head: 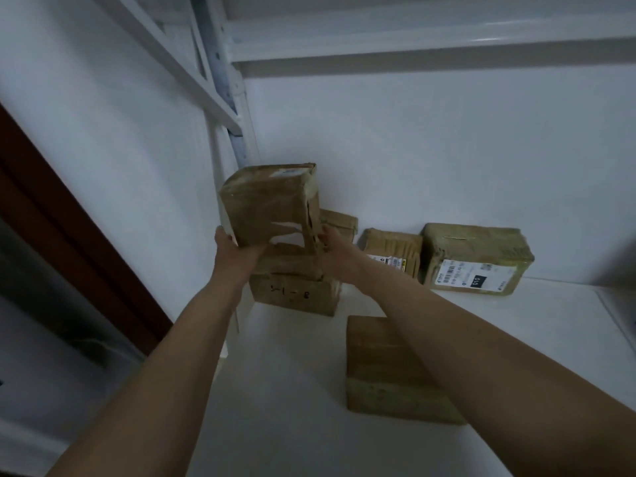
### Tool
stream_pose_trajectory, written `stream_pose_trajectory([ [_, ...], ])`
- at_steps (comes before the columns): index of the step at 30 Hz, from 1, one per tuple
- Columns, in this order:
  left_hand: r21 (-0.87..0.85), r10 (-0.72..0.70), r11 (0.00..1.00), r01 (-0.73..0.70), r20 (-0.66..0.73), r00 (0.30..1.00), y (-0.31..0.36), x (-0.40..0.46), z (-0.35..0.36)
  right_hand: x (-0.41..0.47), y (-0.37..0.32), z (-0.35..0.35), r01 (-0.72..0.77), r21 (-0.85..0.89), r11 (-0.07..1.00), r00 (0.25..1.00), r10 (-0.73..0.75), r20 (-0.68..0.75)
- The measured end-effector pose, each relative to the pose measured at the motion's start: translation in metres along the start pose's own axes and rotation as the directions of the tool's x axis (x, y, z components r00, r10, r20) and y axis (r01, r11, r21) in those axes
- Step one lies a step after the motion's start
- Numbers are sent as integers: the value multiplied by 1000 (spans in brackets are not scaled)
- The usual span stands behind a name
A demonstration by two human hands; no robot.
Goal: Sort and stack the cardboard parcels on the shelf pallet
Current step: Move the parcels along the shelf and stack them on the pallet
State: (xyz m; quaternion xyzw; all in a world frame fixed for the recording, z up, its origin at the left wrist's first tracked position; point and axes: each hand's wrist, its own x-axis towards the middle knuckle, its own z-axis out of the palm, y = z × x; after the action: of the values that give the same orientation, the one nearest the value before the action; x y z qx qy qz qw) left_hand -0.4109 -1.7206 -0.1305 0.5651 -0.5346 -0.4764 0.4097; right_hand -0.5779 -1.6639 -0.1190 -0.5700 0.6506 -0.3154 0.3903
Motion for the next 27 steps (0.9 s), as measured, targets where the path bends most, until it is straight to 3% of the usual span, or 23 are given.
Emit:
stream_pose_trajectory([
  [3,-33,48,998,-45,87,995,-11,2,5,6,7,5,-19,118,993,1000,17,23],
  [6,-47,107,994,-103,73,992,-17,-2,11,6,13,7,29,139,990,999,-31,13],
  [10,-32,185,983,-183,91,978,-2,-6,19,-3,10,-4,66,204,977,986,-33,-160],
  [14,-87,197,979,-186,132,972,19,-15,41,-23,4,-33,145,277,950,914,-22,-404],
  [18,-42,293,956,-290,144,945,36,-30,70,-62,16,-53,168,389,906,893,27,-449],
  [23,-9,396,913,-409,273,877,52,-67,113,-114,36,-72,124,430,894,822,150,-549],
  [27,-76,367,928,-364,340,866,58,-107,145,-159,46,-97,106,440,892,776,202,-598],
])
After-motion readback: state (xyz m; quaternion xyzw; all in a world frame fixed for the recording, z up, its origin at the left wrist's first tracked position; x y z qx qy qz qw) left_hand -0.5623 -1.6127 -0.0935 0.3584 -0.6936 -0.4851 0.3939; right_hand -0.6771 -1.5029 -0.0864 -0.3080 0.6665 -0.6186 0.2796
